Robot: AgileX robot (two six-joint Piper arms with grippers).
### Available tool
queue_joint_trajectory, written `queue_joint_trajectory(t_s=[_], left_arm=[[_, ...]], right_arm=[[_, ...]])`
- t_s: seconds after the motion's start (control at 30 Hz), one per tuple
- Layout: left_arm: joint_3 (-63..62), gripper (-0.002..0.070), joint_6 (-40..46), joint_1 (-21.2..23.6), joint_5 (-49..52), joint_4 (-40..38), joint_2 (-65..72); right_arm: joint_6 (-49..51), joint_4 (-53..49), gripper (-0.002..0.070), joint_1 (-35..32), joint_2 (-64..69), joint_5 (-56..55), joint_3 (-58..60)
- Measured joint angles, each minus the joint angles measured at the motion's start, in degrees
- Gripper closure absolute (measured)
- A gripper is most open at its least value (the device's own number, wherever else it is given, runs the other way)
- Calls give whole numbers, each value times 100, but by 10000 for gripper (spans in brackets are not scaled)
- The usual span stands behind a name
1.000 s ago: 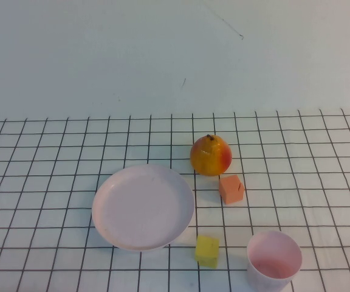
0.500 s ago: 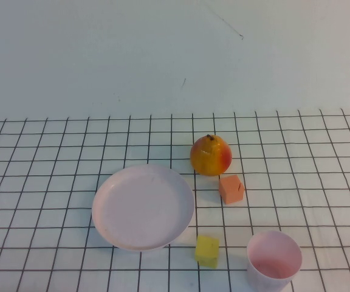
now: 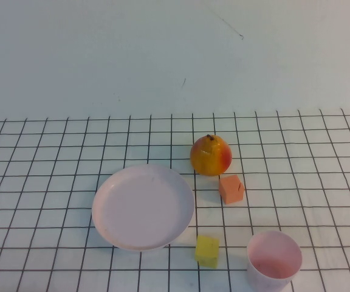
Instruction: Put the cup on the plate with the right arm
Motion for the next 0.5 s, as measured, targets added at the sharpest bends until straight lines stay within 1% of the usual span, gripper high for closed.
queue_joint_trajectory(t_s=[0.13,0.2,0.27,0.4,0.5], left_arm=[[0,678,0,0,0,0,0],[0,678,0,0,0,0,0],[0,678,0,0,0,0,0],[0,678,0,0,0,0,0],[0,678,0,0,0,0,0]], right_arm=[[-104,0,678,0,0,-433,0],[-113,0,678,0,0,-179,-154],[-127,0,678,0,0,436,-560],[-163,0,678,0,0,2013,-1689],[-56,16,678,0,281,3102,-2502]])
